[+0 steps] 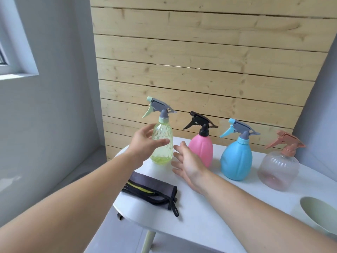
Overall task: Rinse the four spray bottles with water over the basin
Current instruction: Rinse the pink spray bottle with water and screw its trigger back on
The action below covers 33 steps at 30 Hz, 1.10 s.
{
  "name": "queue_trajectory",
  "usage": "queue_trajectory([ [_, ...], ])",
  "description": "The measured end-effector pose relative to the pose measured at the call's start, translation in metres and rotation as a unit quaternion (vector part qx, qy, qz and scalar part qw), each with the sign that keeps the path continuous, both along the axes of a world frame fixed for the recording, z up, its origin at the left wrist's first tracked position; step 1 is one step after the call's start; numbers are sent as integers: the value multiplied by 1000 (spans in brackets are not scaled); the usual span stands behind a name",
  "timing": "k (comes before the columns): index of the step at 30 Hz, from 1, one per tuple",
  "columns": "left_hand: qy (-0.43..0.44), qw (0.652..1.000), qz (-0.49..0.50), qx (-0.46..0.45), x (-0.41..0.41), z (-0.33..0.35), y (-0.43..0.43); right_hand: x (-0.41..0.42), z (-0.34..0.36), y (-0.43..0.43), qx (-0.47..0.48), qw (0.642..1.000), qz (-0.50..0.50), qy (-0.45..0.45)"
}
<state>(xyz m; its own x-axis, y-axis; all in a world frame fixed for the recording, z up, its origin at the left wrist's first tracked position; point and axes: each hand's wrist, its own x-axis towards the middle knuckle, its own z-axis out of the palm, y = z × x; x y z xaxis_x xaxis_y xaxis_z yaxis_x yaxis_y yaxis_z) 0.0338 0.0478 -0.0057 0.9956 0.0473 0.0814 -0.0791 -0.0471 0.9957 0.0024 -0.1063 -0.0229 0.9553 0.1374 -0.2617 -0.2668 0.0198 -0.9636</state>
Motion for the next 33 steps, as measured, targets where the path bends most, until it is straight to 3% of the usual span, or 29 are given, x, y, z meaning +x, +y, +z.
queue_trajectory([
  [11, 3, 1000, -8, -19, 33, -24, -4, 23, -16, 2, 5, 999, -34, -14],
  [19, 6, 999, -23, 30, 34, -29, -1, 6, -10, 4, -10, 999, -21, -39],
  [23, -16, 987, 116, 114, 6, -22, -9, -5, -2, -9, -50, 992, -69, -95],
  [26, -159, 941, 227, 195, -26, -19, -27, -18, 6, -28, -131, 965, -140, -181],
  [28, -204, 942, 186, 191, -36, -15, -44, -23, 11, -46, -179, 941, -183, -223],
  [33, -145, 969, 16, 202, -27, -16, -83, -23, 26, -80, -231, 932, -193, -204],
])
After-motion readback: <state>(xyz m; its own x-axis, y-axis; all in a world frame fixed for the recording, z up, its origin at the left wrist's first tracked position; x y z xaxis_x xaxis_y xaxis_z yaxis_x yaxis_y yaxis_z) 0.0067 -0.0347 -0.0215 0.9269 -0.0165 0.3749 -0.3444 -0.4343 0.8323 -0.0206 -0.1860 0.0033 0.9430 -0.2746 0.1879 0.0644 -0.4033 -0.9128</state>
